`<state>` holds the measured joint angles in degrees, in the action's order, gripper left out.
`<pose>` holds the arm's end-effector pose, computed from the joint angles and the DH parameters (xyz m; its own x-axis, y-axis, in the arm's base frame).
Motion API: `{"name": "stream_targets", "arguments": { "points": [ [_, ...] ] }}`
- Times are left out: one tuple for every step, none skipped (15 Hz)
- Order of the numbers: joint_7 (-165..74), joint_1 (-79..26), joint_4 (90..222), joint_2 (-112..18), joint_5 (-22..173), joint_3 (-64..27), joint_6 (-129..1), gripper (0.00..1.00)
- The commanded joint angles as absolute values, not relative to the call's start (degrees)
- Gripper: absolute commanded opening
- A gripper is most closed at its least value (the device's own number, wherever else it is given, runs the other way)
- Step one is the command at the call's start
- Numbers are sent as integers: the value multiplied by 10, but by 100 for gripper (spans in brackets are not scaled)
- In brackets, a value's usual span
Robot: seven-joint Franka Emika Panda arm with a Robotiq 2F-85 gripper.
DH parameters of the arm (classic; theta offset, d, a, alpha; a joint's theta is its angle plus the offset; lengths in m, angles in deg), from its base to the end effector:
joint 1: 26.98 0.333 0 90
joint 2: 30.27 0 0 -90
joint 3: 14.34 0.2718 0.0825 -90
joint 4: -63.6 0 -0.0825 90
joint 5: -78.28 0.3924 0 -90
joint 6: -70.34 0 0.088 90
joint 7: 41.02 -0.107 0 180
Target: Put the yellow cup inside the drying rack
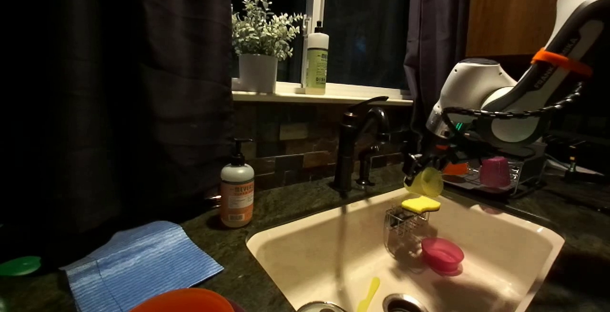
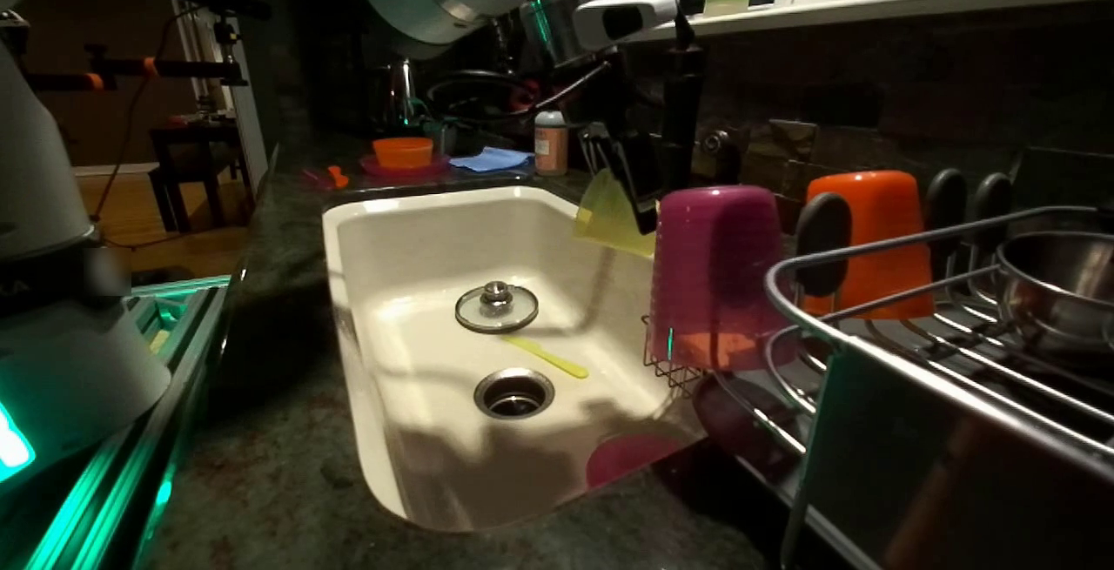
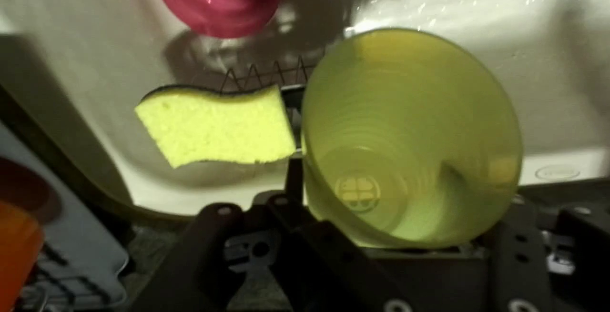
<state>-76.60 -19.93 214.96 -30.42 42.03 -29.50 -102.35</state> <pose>0.4527 -0.0206 0.2243 0.9154 -0.1223 0.3836 -0.1621 -0.9841 0.0731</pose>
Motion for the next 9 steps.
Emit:
{"name": "stream_targets", "arguments": {
  "points": [
    [-823, -219, 2161, -248, 337, -311, -1041, 47],
    [-796, -210, 2148, -278, 370, -306, -1030, 47],
    [-797, -213, 2148, -269, 366, -308, -1031, 72],
    [-796, -214, 2149, -268, 367, -308, -1031, 72],
    [-796, -213, 2149, -270, 367, -307, -1031, 72],
    [-796, -213, 2149, -272, 367, -306, -1031, 72],
    [-796, -212, 2149, -275, 367, -306, -1031, 47],
    [-833, -225, 2135, -264, 301, -304, -1028, 47],
    [-837, -228, 2134, -256, 278, -304, -1028, 47]
  ]
}}
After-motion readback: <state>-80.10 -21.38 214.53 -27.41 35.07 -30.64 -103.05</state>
